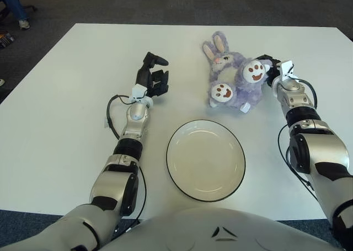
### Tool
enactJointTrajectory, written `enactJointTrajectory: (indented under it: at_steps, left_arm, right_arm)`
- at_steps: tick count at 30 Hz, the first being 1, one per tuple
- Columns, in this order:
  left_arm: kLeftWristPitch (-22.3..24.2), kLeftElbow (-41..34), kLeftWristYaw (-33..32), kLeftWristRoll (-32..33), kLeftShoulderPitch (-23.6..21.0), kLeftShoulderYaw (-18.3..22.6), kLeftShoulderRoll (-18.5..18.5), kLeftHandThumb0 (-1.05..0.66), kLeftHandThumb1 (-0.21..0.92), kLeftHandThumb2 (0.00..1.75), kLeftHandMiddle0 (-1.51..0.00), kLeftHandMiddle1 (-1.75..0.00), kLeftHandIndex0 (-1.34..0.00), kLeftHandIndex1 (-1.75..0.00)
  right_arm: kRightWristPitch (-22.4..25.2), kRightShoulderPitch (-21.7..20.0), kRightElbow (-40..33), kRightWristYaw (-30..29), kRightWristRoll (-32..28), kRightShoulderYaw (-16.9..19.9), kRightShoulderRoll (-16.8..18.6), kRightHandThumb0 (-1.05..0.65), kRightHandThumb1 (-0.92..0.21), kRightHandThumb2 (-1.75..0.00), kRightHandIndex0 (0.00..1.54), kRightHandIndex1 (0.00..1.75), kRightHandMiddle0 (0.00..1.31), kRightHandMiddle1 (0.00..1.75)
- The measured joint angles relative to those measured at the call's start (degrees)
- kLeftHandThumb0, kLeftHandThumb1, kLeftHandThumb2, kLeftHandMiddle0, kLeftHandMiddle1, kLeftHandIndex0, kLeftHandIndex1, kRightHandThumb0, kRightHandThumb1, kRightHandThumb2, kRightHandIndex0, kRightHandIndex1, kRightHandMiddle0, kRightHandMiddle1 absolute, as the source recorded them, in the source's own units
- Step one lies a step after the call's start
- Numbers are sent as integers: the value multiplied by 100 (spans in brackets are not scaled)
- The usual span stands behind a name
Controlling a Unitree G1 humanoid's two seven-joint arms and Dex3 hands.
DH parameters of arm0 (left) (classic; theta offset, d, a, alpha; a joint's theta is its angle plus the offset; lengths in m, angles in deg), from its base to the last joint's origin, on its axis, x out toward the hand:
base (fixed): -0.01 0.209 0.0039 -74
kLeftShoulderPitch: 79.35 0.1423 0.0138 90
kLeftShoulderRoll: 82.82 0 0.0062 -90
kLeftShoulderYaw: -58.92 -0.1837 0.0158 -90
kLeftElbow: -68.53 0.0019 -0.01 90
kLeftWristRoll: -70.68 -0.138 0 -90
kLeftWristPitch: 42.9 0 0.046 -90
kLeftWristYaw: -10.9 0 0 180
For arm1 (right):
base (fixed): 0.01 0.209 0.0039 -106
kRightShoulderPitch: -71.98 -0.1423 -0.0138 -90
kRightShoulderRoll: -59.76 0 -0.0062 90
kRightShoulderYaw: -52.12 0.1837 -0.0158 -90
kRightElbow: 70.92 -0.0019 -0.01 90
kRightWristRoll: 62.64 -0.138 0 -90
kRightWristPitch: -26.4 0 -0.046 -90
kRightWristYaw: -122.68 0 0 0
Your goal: Put the doll into the plate.
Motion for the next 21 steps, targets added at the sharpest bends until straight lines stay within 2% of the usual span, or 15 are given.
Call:
enactJointTrajectory:
  at_steps: [9, 21]
  left_arm:
    - [19, 0, 10, 10, 4, 0, -6, -37, 75, 76, -111, -175, -29, -175]
    - [79, 7, 24, 25, 3, 0, -16, -37, 74, 77, -112, -175, -30, -175]
  right_arm:
    - [-82, 234, -396, 468, -108, -56, 105, 0, -69, -78, 32, 165, 31, 163]
    - [-101, 601, -981, 754, -214, -170, 153, -1, -66, -85, 32, 168, 31, 165]
